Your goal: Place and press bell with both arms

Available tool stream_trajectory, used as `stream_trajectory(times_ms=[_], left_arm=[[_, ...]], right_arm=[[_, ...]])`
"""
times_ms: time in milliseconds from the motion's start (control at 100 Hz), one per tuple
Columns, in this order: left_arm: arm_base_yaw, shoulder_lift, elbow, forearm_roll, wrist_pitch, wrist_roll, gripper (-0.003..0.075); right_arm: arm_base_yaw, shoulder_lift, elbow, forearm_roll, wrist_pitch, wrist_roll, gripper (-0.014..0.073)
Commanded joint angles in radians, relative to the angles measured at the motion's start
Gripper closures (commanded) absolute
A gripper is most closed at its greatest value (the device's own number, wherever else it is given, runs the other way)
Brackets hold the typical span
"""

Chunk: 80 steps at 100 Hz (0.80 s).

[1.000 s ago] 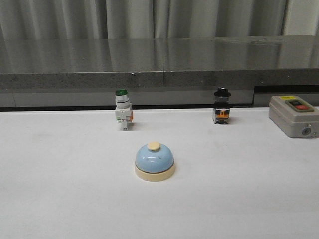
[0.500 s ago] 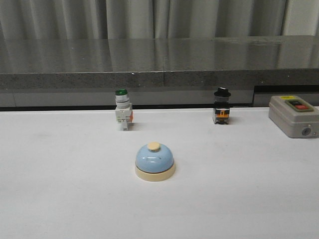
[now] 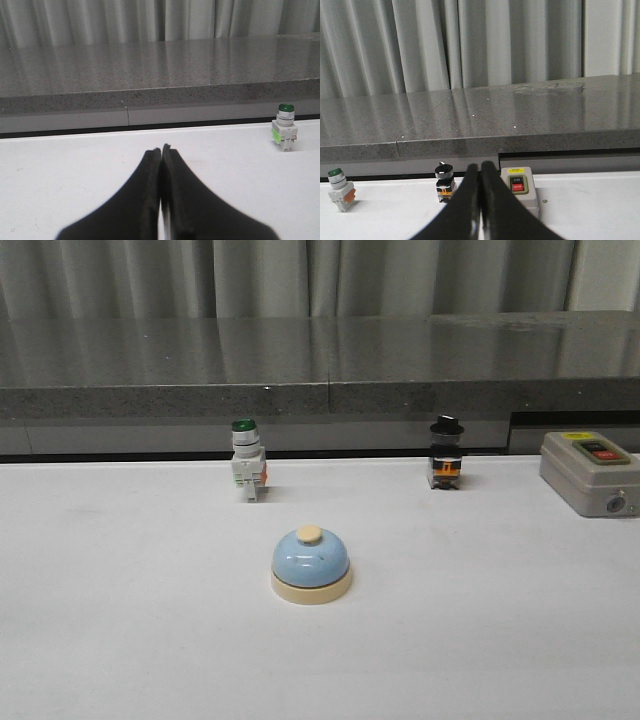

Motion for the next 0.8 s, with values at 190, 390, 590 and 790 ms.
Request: stream_trajectory(times_ms=[190, 390, 590, 790], left_arm=[[0.003, -0.031, 0.041, -0.006, -0.089, -0.008, 0.0739], [0.003, -0.031, 0.041, -0.006, -0.089, -0.008, 0.074], [0.003, -0.031, 0.041, -0.006, -0.089, -0.008, 0.074], [0.003, -0.031, 0.041, -0.006, -0.089, -0.008, 0.074]], right_arm=[[-0.001, 0.255, -0.303, 0.0, 0.276, 0.007, 0.0654], [-0.001, 0.507, -0.562, 0.006, 0.568, 0.007, 0.0654], [-0.001, 0.757, -0.726, 0.043, 0.699, 0.007, 0.0654], [-0.001, 0.915, -0.755, 0.155, 0.64, 0.007, 0.0654]])
